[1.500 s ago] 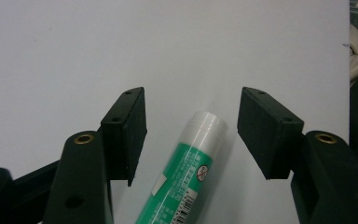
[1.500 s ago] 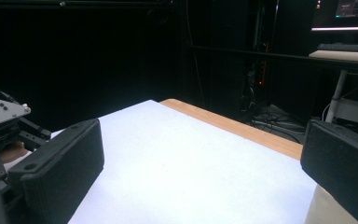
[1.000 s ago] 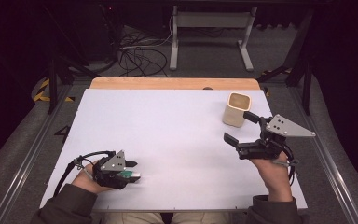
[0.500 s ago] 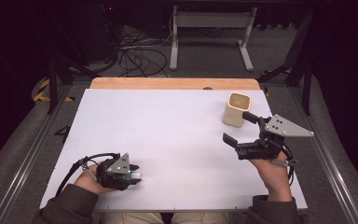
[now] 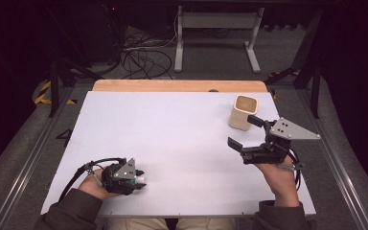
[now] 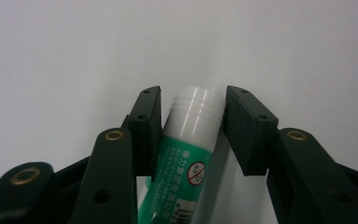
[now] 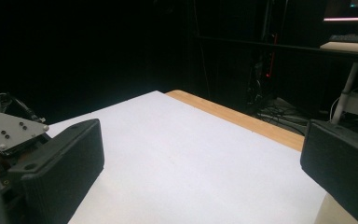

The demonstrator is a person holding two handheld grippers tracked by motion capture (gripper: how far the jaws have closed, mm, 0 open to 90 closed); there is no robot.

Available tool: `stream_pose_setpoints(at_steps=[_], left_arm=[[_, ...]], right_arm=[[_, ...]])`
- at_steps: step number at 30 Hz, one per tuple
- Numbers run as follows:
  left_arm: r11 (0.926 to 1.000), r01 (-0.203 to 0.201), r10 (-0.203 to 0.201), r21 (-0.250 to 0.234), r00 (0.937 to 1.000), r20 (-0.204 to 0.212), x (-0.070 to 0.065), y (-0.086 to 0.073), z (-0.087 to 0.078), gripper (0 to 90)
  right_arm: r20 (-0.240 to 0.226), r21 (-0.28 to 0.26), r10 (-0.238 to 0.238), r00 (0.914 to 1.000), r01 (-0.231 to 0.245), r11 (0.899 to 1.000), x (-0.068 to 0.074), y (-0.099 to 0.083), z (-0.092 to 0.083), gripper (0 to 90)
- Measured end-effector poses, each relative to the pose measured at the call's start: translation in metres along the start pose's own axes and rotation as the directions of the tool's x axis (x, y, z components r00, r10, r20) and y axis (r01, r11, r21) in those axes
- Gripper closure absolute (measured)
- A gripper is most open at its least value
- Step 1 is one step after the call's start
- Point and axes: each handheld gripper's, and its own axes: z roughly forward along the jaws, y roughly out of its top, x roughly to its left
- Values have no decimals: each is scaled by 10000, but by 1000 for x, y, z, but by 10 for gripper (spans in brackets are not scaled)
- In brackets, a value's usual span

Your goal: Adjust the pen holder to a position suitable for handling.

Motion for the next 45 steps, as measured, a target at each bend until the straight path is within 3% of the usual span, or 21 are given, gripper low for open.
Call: stream_pose_setpoints(at_steps=[2,13,18,23,25,27,28,39,40,42,44,45], left_arm=[[10000,41,-42,63,10000,55,0,0,0,645],[10000,-3,3,-54,10000,-54,1,0,0,649],[9968,271,-275,-753,9996,-45,2,2,-8,650],[9926,382,-402,-1156,9991,-156,3,4,-13,650],[9870,415,-449,-1553,9988,-186,3,5,-16,650],[9855,430,-469,-1640,9987,-203,3,6,-17,650],[9809,505,-558,-1879,9982,-229,3,6,-18,650],[9594,892,-1018,-2675,9942,-339,5,7,-25,650],[9528,945,-1096,-2886,9933,-367,5,7,-27,651],[9501,963,-1122,-2968,9930,-367,6,7,-28,650],[9393,1110,-1288,-3247,9911,-339,6,8,-29,650],[9299,1178,-1366,-3486,9902,-297,6,10,-31,650]], right_arm=[[-16,-3,2,10000,-2,10000,0,0,0,0],[-75,30,28,10000,-28,10000,1,0,2,1],[-79,66,5,10000,-4,10000,1,-1,3,2],[-80,61,2,10000,-2,10000,1,-2,5,3],[-102,78,60,9999,-59,10000,2,-2,6,3],[-83,82,49,10000,-48,10000,2,-2,6,4],[-68,87,42,10000,-41,10000,2,-3,7,4],[-129,86,-13,9999,14,10000,4,-4,11,9],[-127,91,4,9999,-3,10000,4,-4,11,9],[-136,92,14,9999,-13,10000,4,-4,11,9],[-128,66,32,9999,-31,10000,4,-4,12,10],[-131,55,29,9999,-28,10000,5,-5,12,10]])
